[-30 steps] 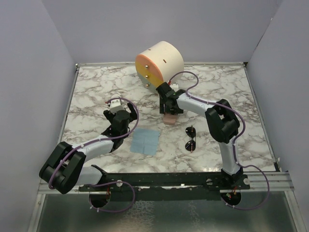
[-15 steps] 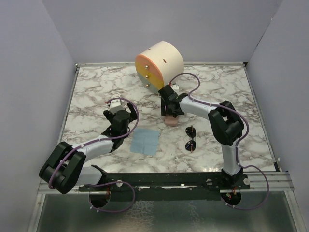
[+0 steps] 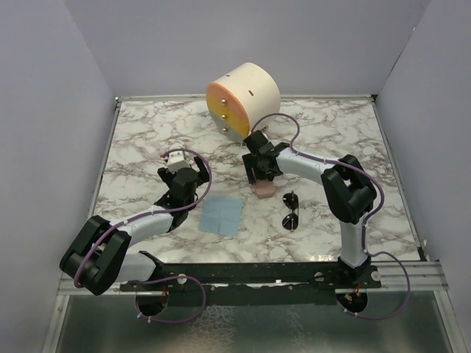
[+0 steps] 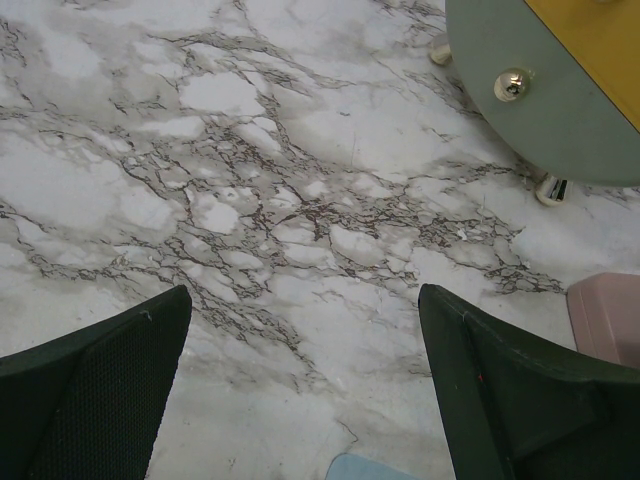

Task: Organize the sunglasses
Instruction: Pick up the sunglasses case from the center of the board.

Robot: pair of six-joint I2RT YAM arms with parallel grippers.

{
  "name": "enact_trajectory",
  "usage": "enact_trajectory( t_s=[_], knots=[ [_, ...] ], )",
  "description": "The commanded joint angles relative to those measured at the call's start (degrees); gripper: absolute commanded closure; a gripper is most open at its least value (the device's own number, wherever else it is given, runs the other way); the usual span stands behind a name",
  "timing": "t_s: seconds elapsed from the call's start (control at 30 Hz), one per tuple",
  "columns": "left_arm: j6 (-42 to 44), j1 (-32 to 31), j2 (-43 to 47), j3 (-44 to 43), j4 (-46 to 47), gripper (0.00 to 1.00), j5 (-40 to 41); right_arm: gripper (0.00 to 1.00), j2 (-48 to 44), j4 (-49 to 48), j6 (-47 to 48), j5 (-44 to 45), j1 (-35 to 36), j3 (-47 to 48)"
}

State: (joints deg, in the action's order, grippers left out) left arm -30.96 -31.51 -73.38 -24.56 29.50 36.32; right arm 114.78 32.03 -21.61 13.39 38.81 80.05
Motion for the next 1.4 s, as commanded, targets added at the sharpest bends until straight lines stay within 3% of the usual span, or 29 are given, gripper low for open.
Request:
enact_trajectory(
  t_s=[0.0,0.13,0.73,1.17,1.37],
  knots=[
    [-0.1,0.2,0.3,0.4,1.3,0.01,0.4,0.62,3.0,7.9,4.8,-3.8,0.5,0.7],
    [-0.1,0.2,0.4,0.4,1.2,0.01,0.5,0.54,3.7,9.8,6.4,-4.7,0.5,1.8],
    [-0.1,0.2,0.6,0.5,1.1,0.01,0.8,0.44,10.8,18.4,12.1,-5.3,0.5,9.0],
    [-0.1,0.2,0.7,0.5,1.2,0.01,0.8,0.22,10.2,17.8,12.5,-7.0,0.5,8.3],
    [-0.1,0.2,0.8,0.6,1.1,0.01,0.8,0.21,10.1,19.5,13.1,-7.5,0.5,10.0]
  ],
)
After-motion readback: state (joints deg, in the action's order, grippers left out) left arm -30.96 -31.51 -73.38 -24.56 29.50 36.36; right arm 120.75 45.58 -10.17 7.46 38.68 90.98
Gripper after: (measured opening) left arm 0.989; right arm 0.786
